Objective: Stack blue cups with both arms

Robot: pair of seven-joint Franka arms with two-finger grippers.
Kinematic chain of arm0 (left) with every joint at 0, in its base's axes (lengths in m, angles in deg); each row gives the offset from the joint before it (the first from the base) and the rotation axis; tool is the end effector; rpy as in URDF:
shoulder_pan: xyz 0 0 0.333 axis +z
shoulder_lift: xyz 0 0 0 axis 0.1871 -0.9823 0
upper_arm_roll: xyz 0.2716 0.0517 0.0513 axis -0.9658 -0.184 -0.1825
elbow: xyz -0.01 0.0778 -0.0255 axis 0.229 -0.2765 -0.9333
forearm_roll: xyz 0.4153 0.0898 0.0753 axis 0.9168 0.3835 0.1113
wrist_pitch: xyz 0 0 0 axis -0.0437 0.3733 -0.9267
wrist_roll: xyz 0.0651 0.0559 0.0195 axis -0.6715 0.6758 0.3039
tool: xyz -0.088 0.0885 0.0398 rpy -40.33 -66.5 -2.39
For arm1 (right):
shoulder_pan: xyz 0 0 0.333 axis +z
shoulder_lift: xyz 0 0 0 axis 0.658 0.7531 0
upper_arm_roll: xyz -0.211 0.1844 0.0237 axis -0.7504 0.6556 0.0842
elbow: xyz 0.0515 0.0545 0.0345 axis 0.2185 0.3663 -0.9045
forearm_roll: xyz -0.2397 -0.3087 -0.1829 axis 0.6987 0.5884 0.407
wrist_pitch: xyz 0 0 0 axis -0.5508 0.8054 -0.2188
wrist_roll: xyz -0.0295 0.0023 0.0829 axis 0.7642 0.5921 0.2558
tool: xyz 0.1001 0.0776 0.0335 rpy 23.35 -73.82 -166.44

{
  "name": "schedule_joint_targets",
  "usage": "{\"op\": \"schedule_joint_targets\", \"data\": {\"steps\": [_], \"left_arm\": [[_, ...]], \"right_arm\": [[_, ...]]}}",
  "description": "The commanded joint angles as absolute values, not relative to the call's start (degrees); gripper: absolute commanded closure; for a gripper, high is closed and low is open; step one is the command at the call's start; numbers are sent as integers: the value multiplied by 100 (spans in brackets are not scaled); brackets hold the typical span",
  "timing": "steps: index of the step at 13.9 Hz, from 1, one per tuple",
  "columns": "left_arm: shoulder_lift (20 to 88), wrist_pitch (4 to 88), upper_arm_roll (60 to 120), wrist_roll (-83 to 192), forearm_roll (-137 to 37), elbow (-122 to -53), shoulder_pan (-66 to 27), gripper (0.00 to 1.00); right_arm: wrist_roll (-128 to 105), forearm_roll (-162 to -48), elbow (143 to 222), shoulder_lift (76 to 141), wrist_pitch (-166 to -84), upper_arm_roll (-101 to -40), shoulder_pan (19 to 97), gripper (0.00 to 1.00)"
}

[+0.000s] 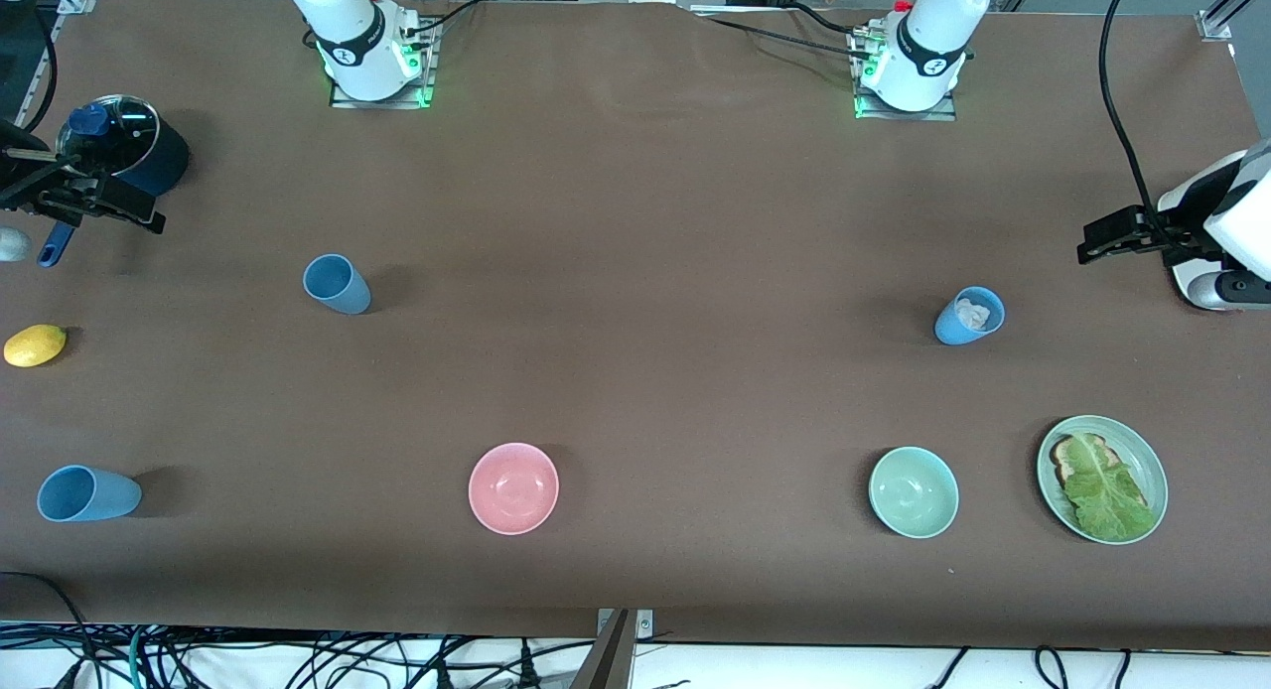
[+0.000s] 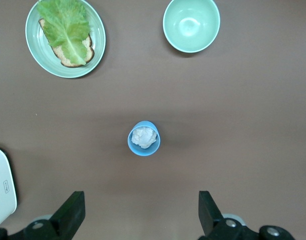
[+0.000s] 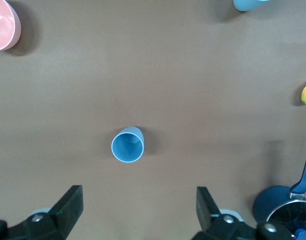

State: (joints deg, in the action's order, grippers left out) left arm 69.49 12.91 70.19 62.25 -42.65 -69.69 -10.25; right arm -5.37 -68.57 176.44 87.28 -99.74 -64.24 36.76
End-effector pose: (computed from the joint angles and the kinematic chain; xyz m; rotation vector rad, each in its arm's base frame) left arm 0.6249 0.0176 0.5200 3.1101 0.0155 -0.2184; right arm 0.5986 -0.0350 0.5226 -3.1271 0.1257 0.1158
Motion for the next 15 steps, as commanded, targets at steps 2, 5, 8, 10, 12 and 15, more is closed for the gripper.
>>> {"op": "schedule_joint_targets", "data": {"steps": [2,5,8,10,12,15], "left_arm": [[6902,1520,6904,6550,-4180,-7319,-982,0],[6850,2170,6728,7061,-4232,-7821,-920,0],[6604,2398,6701,7088,-4250,-7996,-920,0],[6612,3021,6692,7149,-4267,-8496,-920,1],[6621,3453,6701,7150,-4381,-8857,-964,1],[6621,4068,6692,7176,-4426,-9349,-964,1]], "right_arm": [[-599,-6839,17656,8684,-9919,-6423,3666,0],[-599,-6839,17656,8684,-9910,-6423,3666,0],[-546,-6839,17674,8727,-9910,-6431,3657,0],[-661,-6787,17674,8920,-9893,-6423,3657,0],[-660,-6769,17665,9192,-9796,-6423,3675,0],[-669,-6839,17709,9693,-9611,-6414,3675,0]]}}
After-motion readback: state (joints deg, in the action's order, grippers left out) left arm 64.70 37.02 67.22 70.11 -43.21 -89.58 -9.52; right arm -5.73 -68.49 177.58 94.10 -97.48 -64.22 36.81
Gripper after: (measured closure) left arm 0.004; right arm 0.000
